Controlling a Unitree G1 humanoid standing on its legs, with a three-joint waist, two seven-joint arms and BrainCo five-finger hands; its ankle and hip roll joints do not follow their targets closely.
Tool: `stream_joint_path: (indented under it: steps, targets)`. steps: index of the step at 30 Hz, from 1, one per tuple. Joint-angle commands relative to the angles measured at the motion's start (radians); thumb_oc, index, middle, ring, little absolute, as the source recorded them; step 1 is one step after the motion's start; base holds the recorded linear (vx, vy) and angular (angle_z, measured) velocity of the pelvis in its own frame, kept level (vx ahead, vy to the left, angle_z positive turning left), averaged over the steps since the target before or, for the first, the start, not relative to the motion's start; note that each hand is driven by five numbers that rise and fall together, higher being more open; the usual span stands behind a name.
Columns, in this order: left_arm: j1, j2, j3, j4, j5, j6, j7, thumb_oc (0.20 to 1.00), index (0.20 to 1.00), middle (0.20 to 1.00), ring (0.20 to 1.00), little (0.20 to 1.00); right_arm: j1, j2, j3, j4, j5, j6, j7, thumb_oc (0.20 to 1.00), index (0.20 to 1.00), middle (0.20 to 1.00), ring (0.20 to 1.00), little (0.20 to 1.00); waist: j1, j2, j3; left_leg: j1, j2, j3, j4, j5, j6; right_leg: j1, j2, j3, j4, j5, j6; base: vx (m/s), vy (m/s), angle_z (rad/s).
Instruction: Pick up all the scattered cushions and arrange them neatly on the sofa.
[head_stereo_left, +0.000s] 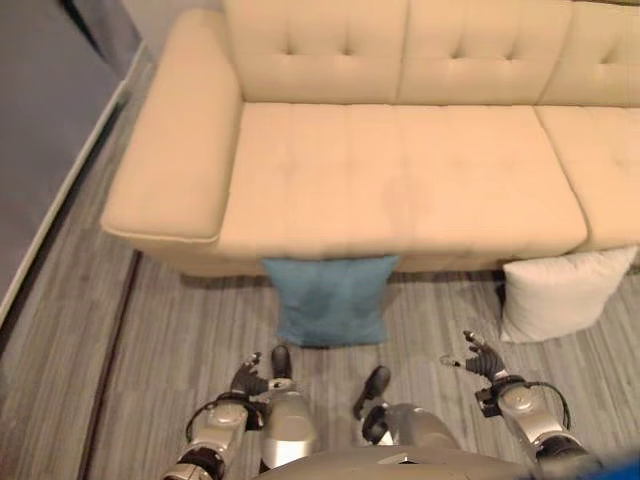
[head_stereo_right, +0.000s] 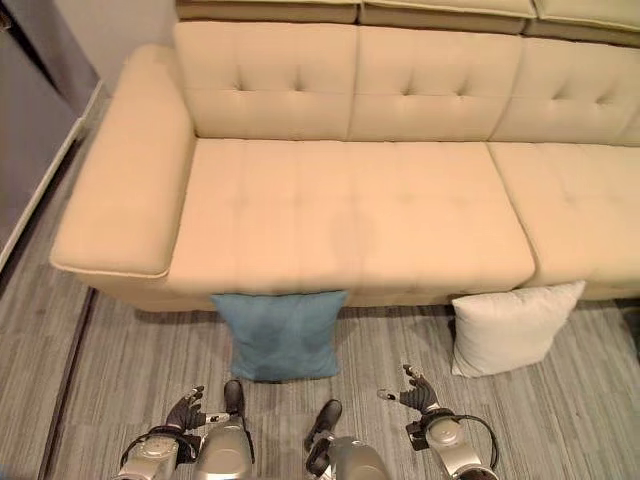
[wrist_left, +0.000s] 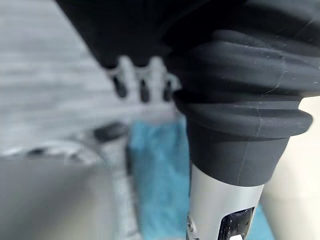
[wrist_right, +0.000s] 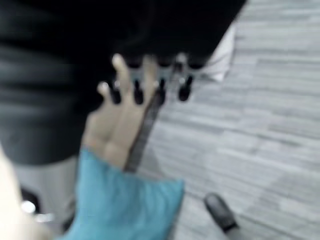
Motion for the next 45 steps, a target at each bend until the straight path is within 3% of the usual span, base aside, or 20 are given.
stream_joint_path:
  steps: [1,4,9,13,14,16,18,21,26,30,38,45]
  targets:
    - [-0.008,0.037,-0.015,-0.077,-0.024,-0.023,0.014,1.0,1.0,1.0,1.0,1.0,-0.049,-0.02,-0.012,-0.085,0.003,-0.025,-0.008,1.0,1.0,1.0,1.0,1.0,0.028,-0.004,0.029,0.004,-0.034,0.013,0.045,-0.005,0.02,0.068,-0.187,-0.003,0.131,0.018,0.159,0.07,0.127,-0.05]
    - [-0.024,0.046,-0.016,-0.094,-0.025,-0.028,0.023,1.0,1.0,1.0,1.0,1.0,-0.054,-0.016,-0.008,-0.092,-0.002,-0.023,-0.009,1.0,1.0,1.0,1.0,1.0,0.037,-0.011,0.033,0.012,-0.054,0.015,0.043,-0.03,0.021,0.07,-0.206,0.003,0.14,0.01,0.179,0.1,0.083,0.0]
    - [-0.063,0.057,-0.027,-0.146,-0.038,-0.047,0.049,1.0,1.0,1.0,1.0,1.0,-0.072,-0.016,-0.006,-0.107,-0.002,-0.03,-0.021,1.0,1.0,1.0,1.0,1.0,0.044,-0.007,0.057,-0.02,-0.064,0.013,0.056,-0.032,0.023,0.046,-0.219,-0.015,0.144,0.019,0.182,-0.01,0.027,0.06]
    - [-0.124,0.07,-0.023,-0.206,-0.068,-0.067,0.105,1.0,1.0,1.0,1.0,1.0,-0.119,-0.026,-0.006,-0.141,0.0,-0.042,-0.057,1.0,1.0,1.0,1.0,1.0,0.049,0.001,0.124,-0.097,-0.055,0.0,0.095,-0.023,0.019,-0.024,-0.226,-0.023,0.184,0.016,0.175,-0.16,-0.024,0.14]
    - [-0.158,0.078,-0.018,-0.241,-0.088,-0.08,0.136,1.0,1.0,1.0,1.0,1.0,-0.149,-0.037,-0.01,-0.176,0.004,-0.052,-0.078,1.0,1.0,1.0,1.0,1.0,0.046,0.006,0.164,-0.15,-0.048,-0.007,0.124,-0.016,0.016,-0.068,-0.233,-0.028,0.219,0.012,0.17,-0.12,-0.023,0.1]
    - [-0.178,0.083,-0.02,-0.247,-0.096,-0.08,0.143,1.0,1.0,1.0,1.0,1.0,-0.166,-0.043,-0.009,-0.183,0.001,-0.052,-0.088,1.0,1.0,1.0,1.0,1.0,0.044,0.008,0.176,-0.178,-0.048,-0.01,0.137,-0.016,0.017,-0.1,-0.238,-0.032,0.245,0.006,0.169,-0.14,-0.024,0.16]
    - [-0.236,0.1,-0.018,-0.269,-0.114,-0.092,0.182,1.0,1.0,1.0,1.0,1.0,-0.208,-0.069,-0.009,-0.218,-0.01,-0.052,-0.124,1.0,1.0,1.0,1.0,1.0,0.03,0.006,0.214,-0.286,-0.034,-0.02,0.182,-0.006,0.013,-0.197,-0.263,-0.043,0.31,-0.001,0.166,-0.16,-0.034,0.07]
    - [-0.271,0.107,-0.01,-0.273,-0.117,-0.097,0.223,1.0,1.0,1.0,1.0,1.0,-0.234,-0.08,-0.013,-0.222,-0.022,-0.047,-0.153,1.0,1.0,1.0,1.0,1.0,0.02,0.008,0.214,-0.359,-0.023,-0.026,0.207,-0.002,0.011,-0.271,-0.283,-0.04,0.35,-0.009,0.164,-0.06,-0.004,0.2]
    - [-0.336,0.082,0.033,-0.312,-0.178,-0.14,0.36,1.0,1.0,1.0,1.0,1.0,-0.29,-0.104,-0.069,-0.249,-0.046,-0.059,-0.3,1.0,1.0,1.0,1.0,1.0,-0.002,0.02,0.214,-0.606,-0.006,-0.065,0.306,0.001,0.007,-0.501,-0.355,-0.032,0.494,-0.054,0.146,-0.05,0.0,0.21]
    - [-0.381,0.064,0.038,-0.32,-0.26,-0.162,0.362,1.0,1.0,1.0,1.0,1.0,-0.337,-0.112,-0.097,-0.277,-0.059,-0.054,-0.36,1.0,1.0,1.0,1.0,1.0,-0.02,0.032,0.214,-0.732,-0.007,-0.09,0.342,0.003,0.004,-0.638,-0.404,-0.012,0.577,-0.081,0.138,0.0,0.023,0.16]
    - [-0.434,0.09,0.011,-0.367,-0.29,-0.154,0.326,1.0,1.0,1.0,1.0,1.0,-0.397,-0.145,-0.106,-0.307,-0.062,-0.055,-0.363,1.0,1.0,1.0,1.0,1.0,-0.036,0.037,0.197,-0.892,-0.01,-0.098,0.377,0.0,0.009,-0.825,-0.457,0.057,0.651,-0.097,0.13,0.04,0.054,-0.01]
    - [-0.508,0.13,-0.011,-0.394,-0.317,-0.155,0.297,1.0,1.0,1.0,1.0,1.0,-0.458,-0.207,-0.092,-0.306,-0.018,-0.065,-0.313,1.0,1.0,1.0,1.0,1.0,-0.047,0.031,0.179,-1.0,-0.025,-0.1,0.443,-0.03,0.035,-0.963,-0.483,0.118,0.726,-0.108,0.13,0.06,0.055,-0.03]
